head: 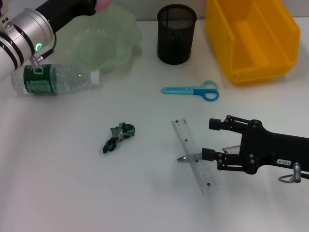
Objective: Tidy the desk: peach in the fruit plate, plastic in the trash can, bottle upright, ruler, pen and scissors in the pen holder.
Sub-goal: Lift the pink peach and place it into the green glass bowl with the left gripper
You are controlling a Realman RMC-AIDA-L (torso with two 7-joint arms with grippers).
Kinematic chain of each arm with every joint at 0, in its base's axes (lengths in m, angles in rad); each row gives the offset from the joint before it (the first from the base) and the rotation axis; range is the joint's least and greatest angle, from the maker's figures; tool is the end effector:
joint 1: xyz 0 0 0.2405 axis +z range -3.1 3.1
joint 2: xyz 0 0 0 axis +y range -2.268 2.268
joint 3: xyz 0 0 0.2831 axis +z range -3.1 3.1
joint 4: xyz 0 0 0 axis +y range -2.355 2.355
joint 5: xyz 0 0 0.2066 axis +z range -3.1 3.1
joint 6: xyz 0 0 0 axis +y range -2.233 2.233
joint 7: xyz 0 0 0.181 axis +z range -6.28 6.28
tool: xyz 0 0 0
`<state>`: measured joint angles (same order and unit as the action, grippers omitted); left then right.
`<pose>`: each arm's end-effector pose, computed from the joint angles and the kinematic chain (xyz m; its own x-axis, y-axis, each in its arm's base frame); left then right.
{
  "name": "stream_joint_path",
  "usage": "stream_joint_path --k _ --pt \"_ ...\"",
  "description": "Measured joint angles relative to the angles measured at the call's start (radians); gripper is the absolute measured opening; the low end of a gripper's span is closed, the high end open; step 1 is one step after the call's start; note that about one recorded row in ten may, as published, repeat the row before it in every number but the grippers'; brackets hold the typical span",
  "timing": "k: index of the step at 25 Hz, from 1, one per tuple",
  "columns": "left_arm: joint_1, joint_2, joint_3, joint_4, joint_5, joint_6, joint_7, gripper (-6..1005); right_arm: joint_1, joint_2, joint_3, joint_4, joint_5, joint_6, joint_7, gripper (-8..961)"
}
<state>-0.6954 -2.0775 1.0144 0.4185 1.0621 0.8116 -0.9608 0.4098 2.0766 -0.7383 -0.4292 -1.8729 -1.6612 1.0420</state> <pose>-0.2336 0.4873 -0.0271 0.6961 0.1121 0.7091 0.6530 -0.5092 -0.5606 0.2835 0.2842 -0.0730 0.7396 -0.2564 -0.6223 -0.3879 -0.9180 -0.0827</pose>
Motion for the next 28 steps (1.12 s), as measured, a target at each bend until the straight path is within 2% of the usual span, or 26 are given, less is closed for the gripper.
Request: stream_joint_path --k 4,9,19,20,22,25,28 --pt "-0.007 0.0 0.005 -0.036 -0.083 -0.016 0.08 106 0.0 0.0 0.004 0.002 0.0 0.0 -0.001 814" --pt "-0.008 -0.001 0.003 -0.038 -0.087 -0.017 0.08 340 0.0 0.0 0.004 0.002 0.0 0.0 -0.001 814" --pt "0.001 0.001 0.002 -0.033 -0.09 0.012 0.059 747 0.0 0.0 0.004 0.003 0.0 0.0 -0.001 814" --pt "0.006 0.005 0.009 -0.029 -0.087 0.034 0.037 787 0.0 0.0 0.004 0.003 0.0 0.0 -0.001 813" --pt "0.026 0.015 0.032 -0.008 -0.064 0.098 -0.032 793 0.0 0.0 0.004 0.003 0.0 0.0 -0.002 813" --pt "0.103 0.044 0.078 0.117 0.063 0.284 -0.217 801 0.0 -0.002 0.005 0.003 0.0 0.0 -0.003 813" --pt "0.168 0.072 0.085 0.227 0.207 0.452 -0.356 810 -0.003 -0.004 0.005 0.002 0.0 0.0 -0.004 813"
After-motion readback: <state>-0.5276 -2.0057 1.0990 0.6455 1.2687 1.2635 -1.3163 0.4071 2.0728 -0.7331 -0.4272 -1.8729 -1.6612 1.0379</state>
